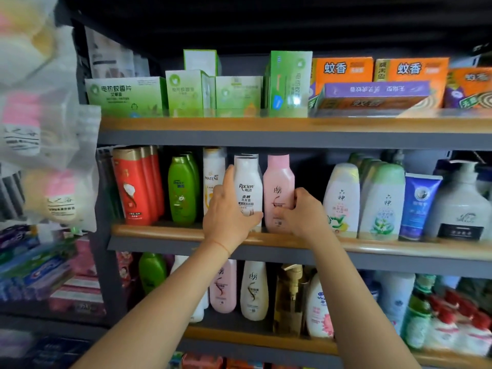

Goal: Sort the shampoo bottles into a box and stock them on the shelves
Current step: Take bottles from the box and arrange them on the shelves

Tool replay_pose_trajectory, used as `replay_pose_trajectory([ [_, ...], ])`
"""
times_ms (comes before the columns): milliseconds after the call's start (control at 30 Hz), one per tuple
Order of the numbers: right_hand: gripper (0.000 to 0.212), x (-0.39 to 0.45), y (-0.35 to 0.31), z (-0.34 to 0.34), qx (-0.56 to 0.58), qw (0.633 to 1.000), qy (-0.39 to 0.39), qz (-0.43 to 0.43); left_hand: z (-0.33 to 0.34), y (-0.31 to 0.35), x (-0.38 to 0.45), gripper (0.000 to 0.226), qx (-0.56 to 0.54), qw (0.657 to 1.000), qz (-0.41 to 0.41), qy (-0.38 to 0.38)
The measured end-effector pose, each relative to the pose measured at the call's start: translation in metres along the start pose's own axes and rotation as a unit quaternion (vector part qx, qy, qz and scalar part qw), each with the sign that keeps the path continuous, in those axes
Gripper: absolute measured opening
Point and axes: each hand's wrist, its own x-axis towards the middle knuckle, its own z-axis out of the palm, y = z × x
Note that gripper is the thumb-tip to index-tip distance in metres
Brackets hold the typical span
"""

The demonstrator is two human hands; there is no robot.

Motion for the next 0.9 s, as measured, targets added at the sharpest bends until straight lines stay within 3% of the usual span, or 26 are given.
replay_pose_trajectory([
  [267, 0.033, 0.011, -0.008, -0.003, -0.014, 0.998, -0.052, 0.045, 0.003, 0.004, -0.007, 0.114, -0.009, 1.000, -0.004, 0.006],
  [567, 0.076, -0.001, -0.015, 0.022, -0.002, 0.998, 0.050, 0.030, 0.012, 0.003, -0.008, 0.113, 0.002, 1.000, -0.024, 0.018],
  [700, 0.078, -0.001, -0.015, 0.031, -0.041, 0.994, 0.089, 0.040, 0.011, 0.000, -0.007, 0.112, -0.004, 1.000, -0.020, 0.019],
  [900, 0.064, 0.005, -0.013, 0.036, -0.093, 0.989, 0.104, 0.056, 0.011, -0.002, -0.008, 0.112, -0.004, 1.000, -0.020, 0.020],
])
